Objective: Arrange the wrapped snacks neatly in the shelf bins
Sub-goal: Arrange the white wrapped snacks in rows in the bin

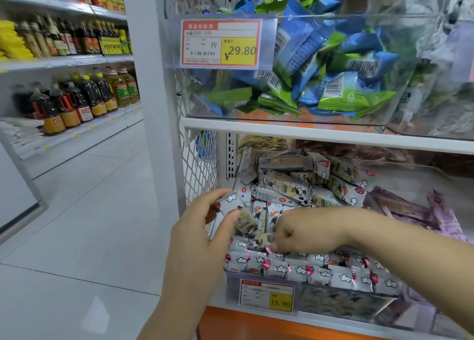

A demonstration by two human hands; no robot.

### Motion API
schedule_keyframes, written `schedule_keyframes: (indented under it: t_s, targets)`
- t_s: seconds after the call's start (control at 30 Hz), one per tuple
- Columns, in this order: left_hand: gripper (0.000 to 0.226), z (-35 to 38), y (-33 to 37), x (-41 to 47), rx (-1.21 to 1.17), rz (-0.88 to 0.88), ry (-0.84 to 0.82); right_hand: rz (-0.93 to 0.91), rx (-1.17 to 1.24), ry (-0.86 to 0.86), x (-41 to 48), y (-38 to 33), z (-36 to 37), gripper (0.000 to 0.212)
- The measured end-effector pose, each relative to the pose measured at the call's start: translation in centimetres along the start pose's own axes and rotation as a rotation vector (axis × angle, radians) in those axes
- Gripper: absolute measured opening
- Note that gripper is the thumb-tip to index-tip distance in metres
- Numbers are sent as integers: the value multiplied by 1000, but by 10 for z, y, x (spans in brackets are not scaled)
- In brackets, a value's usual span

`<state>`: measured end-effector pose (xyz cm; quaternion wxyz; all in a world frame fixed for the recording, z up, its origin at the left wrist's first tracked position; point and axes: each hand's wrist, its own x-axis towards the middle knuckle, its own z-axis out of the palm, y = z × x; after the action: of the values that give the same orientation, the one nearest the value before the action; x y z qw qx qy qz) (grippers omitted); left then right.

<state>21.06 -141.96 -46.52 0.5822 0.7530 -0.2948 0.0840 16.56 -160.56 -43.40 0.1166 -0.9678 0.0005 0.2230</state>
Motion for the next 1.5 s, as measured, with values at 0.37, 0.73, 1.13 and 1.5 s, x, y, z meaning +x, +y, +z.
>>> schedule_keyframes:
  t_s: [0.37,0.73,1.13,1.5]
  targets:
    - [30,-5,0,1,15,41,12,153,-191,16,14,11,-6,14]
    - [32,-5,0,2,28,64,4,152,-60,73,10,18,-6,26]
    - [22,0,5,2,1,60,-34,119,353,204,6,23,-3,27]
    - [22,2,6,0,42,49,-82,8,123,917,-61,34,19,23]
